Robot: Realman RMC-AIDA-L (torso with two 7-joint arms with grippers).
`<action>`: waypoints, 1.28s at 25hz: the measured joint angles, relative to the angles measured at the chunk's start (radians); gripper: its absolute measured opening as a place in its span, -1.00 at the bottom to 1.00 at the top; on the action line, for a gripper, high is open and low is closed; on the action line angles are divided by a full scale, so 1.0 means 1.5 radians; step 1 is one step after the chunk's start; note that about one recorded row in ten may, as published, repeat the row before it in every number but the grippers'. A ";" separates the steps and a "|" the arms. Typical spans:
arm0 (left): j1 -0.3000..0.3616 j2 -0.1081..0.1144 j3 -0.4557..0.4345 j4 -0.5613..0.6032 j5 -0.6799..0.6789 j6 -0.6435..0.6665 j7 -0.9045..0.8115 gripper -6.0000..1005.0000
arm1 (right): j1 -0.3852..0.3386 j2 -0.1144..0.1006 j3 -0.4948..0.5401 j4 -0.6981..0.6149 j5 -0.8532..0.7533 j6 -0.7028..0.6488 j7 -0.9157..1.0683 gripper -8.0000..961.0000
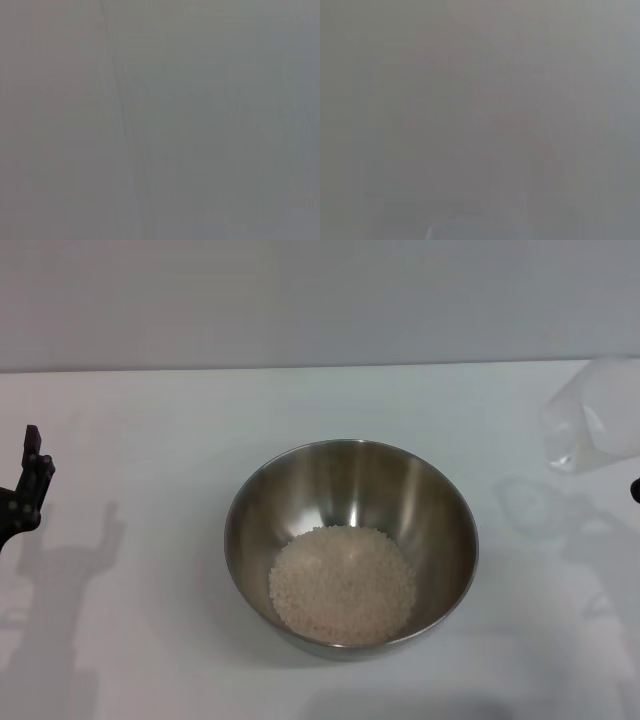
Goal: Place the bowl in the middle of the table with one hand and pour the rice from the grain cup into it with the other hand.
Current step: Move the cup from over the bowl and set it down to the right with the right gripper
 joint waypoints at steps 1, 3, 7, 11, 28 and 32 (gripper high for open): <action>0.000 0.000 0.000 0.000 0.000 0.000 0.000 0.62 | 0.002 0.000 0.009 -0.010 0.000 0.020 0.006 -0.91; 0.000 0.000 0.000 0.001 0.000 -0.001 0.000 0.62 | 0.009 0.000 0.022 -0.028 0.000 0.059 0.012 -0.91; -0.001 0.000 0.001 0.003 0.000 -0.002 0.000 0.62 | 0.031 0.000 0.032 -0.050 0.000 0.134 0.015 -0.89; -0.003 -0.001 0.001 0.003 0.000 -0.003 -0.001 0.62 | 0.058 -0.001 0.028 -0.062 0.000 0.210 0.018 -0.88; -0.006 -0.001 0.008 0.011 -0.001 -0.005 -0.009 0.62 | 0.139 -0.001 -0.006 -0.077 -0.010 0.363 0.014 -0.82; -0.007 -0.001 0.009 0.011 -0.001 -0.004 -0.009 0.62 | 0.152 -0.001 -0.014 -0.077 -0.010 0.399 0.014 -0.80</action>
